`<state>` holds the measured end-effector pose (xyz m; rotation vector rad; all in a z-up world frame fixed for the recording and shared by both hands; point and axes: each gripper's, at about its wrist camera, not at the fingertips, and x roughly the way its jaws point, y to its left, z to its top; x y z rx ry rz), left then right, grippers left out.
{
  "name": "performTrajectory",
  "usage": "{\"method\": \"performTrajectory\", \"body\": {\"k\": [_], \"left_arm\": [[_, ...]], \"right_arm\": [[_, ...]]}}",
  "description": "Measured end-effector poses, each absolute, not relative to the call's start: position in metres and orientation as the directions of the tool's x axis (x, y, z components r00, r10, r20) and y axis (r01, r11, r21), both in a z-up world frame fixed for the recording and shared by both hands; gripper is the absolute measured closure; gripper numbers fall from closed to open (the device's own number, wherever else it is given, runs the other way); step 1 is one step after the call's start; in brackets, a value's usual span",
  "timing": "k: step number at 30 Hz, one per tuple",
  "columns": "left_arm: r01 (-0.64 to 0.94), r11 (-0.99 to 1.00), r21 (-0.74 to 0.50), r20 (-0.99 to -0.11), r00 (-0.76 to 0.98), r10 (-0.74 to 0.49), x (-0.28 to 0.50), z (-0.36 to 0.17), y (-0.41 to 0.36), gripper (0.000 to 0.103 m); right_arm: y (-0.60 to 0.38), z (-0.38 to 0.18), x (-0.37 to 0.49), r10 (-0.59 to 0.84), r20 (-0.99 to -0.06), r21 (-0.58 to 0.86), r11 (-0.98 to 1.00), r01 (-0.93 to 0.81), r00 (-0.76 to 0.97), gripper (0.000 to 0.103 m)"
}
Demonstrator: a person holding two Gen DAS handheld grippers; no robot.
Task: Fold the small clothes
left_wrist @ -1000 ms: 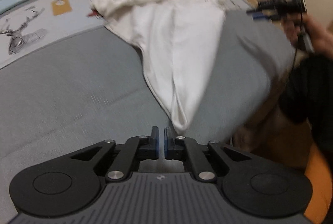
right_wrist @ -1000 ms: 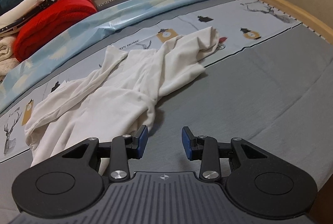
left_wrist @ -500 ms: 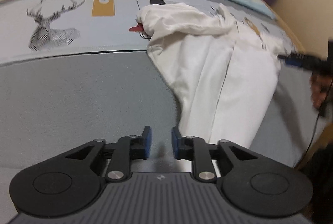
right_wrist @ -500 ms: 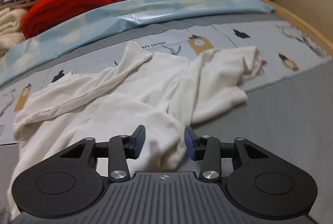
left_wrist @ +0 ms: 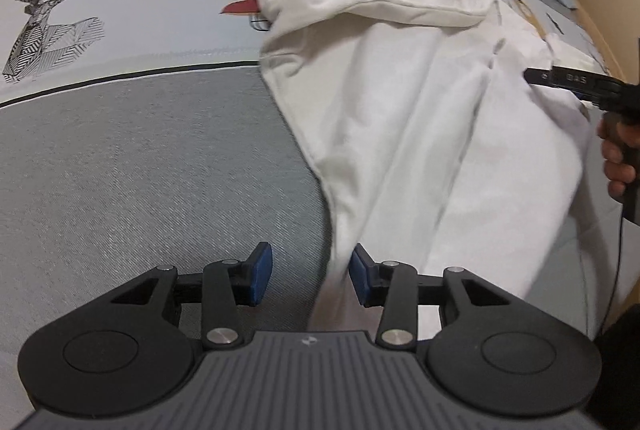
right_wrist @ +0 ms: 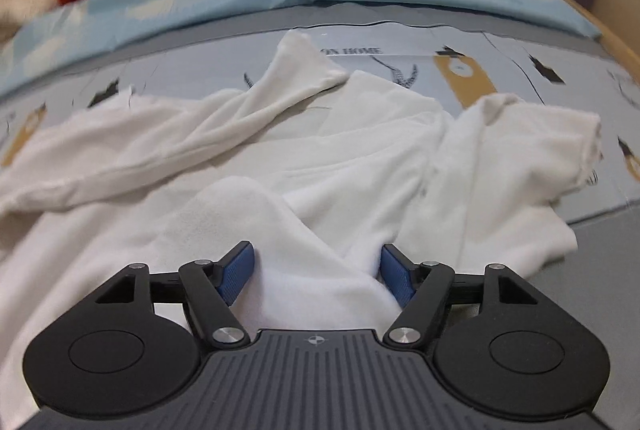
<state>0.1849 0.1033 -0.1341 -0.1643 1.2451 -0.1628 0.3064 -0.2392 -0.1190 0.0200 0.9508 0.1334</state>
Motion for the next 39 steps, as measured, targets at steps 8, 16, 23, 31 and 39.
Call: {"method": "performTrajectory", "body": {"k": [8, 16, 23, 31, 39], "left_arm": [[0.028, 0.976, -0.216, -0.913, 0.347, -0.212, 0.18, -0.126, 0.109, 0.096], [-0.1, 0.974, -0.204, -0.903, 0.404, -0.148, 0.157, -0.105, 0.134, 0.096], [-0.02, 0.981, -0.194, -0.926, 0.333, -0.176, 0.128, -0.104, 0.126, 0.096], [0.062, 0.977, -0.204, -0.941, 0.264, -0.213, 0.102, -0.097, 0.129, 0.068], [0.03, 0.976, -0.217, -0.953, 0.209, -0.218, 0.092, -0.104, 0.139, 0.06]], "right_arm": [[-0.268, -0.091, 0.291, 0.217, -0.765, 0.215, 0.974, -0.078, 0.606, 0.091], [-0.325, -0.047, 0.208, 0.4, -0.714, 0.281, 0.915, -0.288, 0.574, 0.1], [-0.361, -0.06, 0.145, 0.257, -0.833, 0.137, 0.954, -0.267, 0.491, 0.103], [-0.373, -0.057, 0.148, 0.117, -0.873, 0.039, 0.985, -0.17, 0.474, 0.1], [-0.358, -0.056, 0.187, 0.271, -0.809, 0.281, 0.958, -0.062, 0.521, 0.049]]}}
